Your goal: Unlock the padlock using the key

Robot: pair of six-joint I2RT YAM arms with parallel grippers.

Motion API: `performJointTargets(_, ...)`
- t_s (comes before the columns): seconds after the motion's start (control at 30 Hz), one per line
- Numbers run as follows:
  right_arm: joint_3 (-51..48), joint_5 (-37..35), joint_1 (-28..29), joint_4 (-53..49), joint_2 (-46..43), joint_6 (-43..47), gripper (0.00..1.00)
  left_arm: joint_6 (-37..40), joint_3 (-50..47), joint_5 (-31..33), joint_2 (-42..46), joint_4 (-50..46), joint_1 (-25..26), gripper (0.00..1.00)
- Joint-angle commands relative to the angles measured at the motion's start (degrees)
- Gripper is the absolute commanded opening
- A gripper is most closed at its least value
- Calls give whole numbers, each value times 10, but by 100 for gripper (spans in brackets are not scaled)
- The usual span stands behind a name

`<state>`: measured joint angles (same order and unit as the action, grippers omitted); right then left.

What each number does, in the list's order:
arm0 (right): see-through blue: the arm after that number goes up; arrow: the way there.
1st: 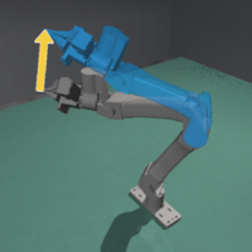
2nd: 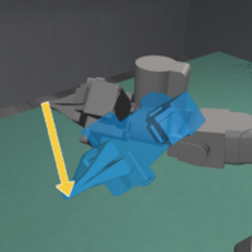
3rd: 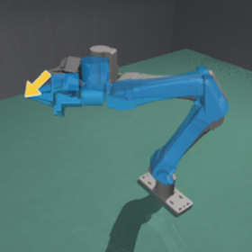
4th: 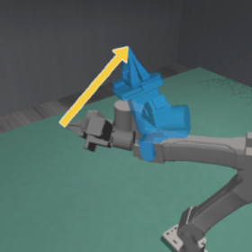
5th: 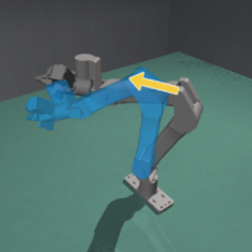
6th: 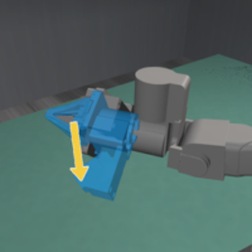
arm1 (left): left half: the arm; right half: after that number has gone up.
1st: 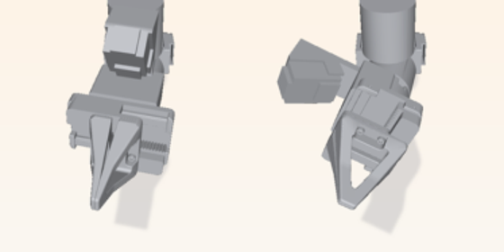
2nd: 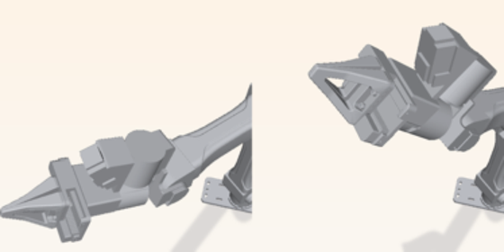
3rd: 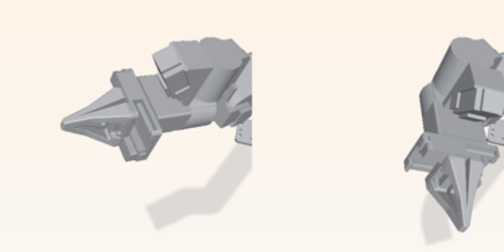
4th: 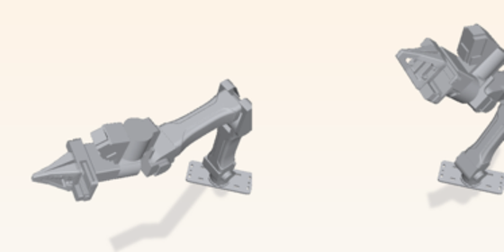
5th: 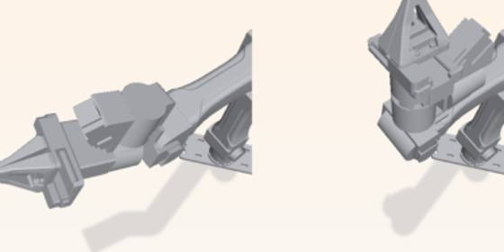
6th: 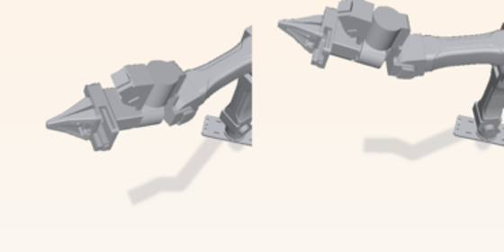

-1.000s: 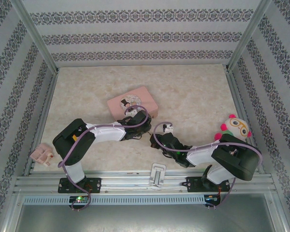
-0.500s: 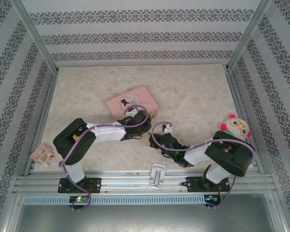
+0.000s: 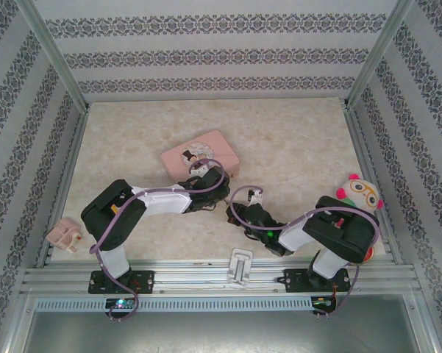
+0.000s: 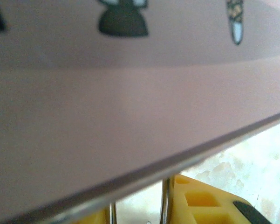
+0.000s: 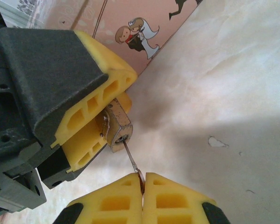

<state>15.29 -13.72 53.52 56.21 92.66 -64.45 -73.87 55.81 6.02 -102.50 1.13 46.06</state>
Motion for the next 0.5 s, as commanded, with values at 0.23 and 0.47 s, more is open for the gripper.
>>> performJointTargets(0.23,-5,-39,4,65,-3,-9,0,-24,-6,-12,3,32,1,0)
performJointTargets(0.47,-1,-32,4,77,6,-9,0,-27,-6,-16,0,34,1,0)
